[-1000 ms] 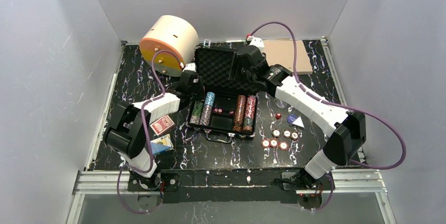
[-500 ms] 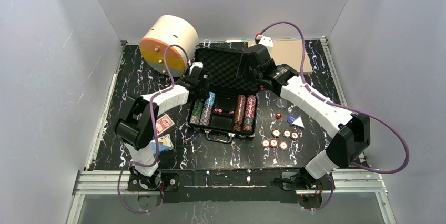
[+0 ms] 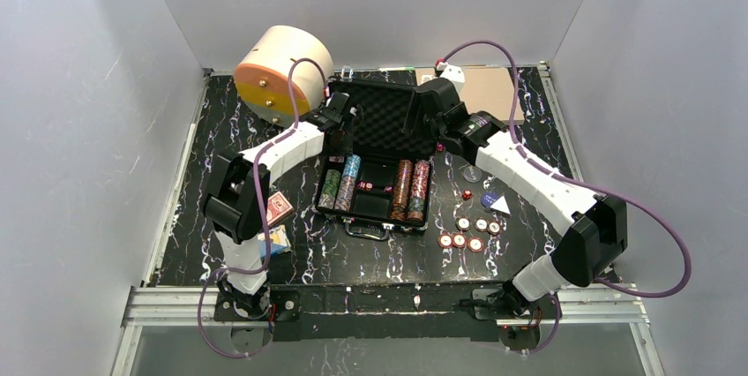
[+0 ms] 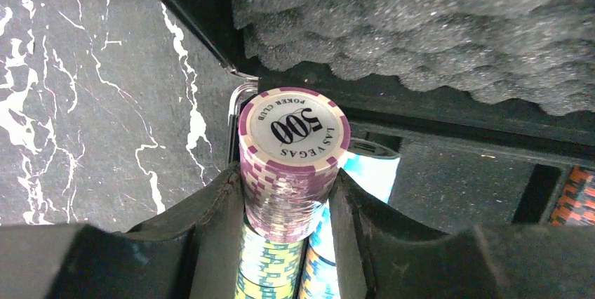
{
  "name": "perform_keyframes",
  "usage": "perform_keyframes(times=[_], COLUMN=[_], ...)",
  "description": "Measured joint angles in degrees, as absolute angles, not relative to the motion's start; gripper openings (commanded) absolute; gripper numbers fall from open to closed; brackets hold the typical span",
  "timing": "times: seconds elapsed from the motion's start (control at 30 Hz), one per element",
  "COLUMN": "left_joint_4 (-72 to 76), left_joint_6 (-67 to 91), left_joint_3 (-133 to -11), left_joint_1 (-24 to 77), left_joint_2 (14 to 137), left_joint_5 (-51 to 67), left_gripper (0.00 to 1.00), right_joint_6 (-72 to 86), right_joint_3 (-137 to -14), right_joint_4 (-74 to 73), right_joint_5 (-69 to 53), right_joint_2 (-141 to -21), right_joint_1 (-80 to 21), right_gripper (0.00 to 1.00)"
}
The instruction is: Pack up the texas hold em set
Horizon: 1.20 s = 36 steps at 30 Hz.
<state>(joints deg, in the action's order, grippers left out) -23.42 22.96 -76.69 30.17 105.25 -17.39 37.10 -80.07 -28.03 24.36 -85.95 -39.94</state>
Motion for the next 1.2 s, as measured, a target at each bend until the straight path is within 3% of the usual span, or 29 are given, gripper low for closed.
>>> perform_keyframes(times=[0.37,1.2], left_joint_4=[-33.0,-36.6], left_joint_6=[22.3,21.2], left_joint_3=[-81.2,-85.4], left_joint_1=[30.2,30.1], left_joint_2=[107.9,112.4], left_joint_5=[-15.7,-14.2], left_gripper=[0.00,0.00], right_joint_6=[37.1,37.6], right_joint_3=[-77.3,-76.3], right_joint_4=[-27.0,-27.0], right_joint_5=[24.1,23.4], right_joint_2=[-84.5,-84.4], right_joint_1=[-38.3,-38.2], right_gripper=[0.63,0.63])
